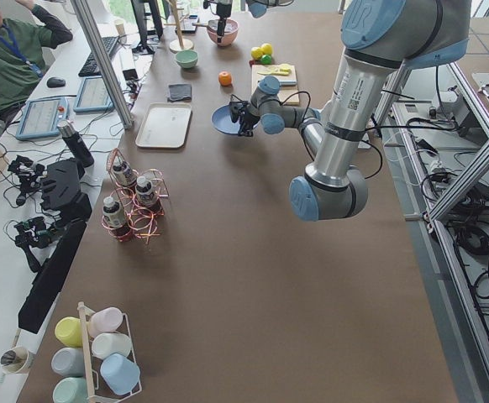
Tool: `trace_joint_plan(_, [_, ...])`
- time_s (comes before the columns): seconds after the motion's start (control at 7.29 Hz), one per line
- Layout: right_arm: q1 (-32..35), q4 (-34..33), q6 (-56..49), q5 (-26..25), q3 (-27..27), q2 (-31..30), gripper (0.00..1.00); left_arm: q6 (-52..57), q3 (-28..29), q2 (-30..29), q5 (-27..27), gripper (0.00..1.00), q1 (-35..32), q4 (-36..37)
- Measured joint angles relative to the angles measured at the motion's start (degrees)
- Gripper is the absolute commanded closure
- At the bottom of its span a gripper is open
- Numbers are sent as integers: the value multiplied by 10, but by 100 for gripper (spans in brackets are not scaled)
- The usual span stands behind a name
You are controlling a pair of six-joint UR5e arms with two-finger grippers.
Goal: Pick orange to plate
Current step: 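Reach the right gripper over the tangerine while the left gripper holds the plate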
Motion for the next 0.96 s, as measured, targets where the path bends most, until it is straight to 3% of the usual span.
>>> trace_joint_plan(0.14, [-7, 0, 7, -7, -1, 4, 0, -2, 2, 0, 7, 61, 6, 0])
trace_joint_plan(0.27, [-13, 0, 11, -12, -1, 7, 0, -2, 1, 2, 8, 2, 5, 1])
trace_joint_plan(0.55, [-32, 0, 15, -31, -4, 8, 0, -1, -3, 5, 10, 2, -4, 0])
trace_joint_plan(0.96, [-95, 0, 15, -98, -26, 16, 0, 1, -13, 4, 2, 2, -32, 1])
